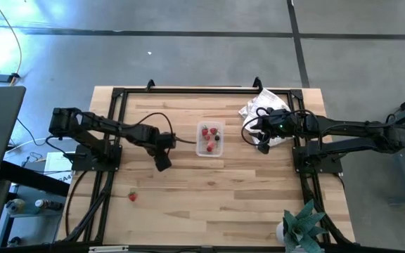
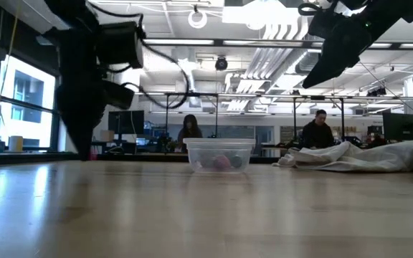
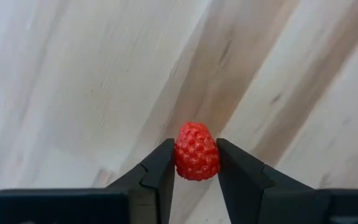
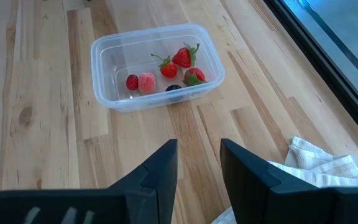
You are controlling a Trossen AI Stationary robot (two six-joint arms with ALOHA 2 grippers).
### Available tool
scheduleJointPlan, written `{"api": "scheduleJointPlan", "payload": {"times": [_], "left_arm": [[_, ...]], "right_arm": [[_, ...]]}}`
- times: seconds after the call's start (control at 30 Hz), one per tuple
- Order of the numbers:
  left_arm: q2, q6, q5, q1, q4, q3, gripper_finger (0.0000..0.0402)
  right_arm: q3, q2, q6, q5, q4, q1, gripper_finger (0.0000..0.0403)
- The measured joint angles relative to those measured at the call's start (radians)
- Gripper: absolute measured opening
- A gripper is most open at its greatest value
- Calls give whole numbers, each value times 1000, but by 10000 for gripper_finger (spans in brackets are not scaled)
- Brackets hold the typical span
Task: Pick and placing Produce into tupperware
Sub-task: Put the raspberry into the transparent container
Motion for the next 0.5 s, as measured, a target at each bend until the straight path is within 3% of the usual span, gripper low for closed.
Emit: {"api": "scheduleJointPlan", "payload": {"times": [0.27,0.5], "left_arm": [[0,174,-27,0,1,184,95],[0,414,-28,-1,-3,407,98]], "right_arm": [[0,0,0,0,0,0,112],[0,0,0,0,0,0,112]]}}
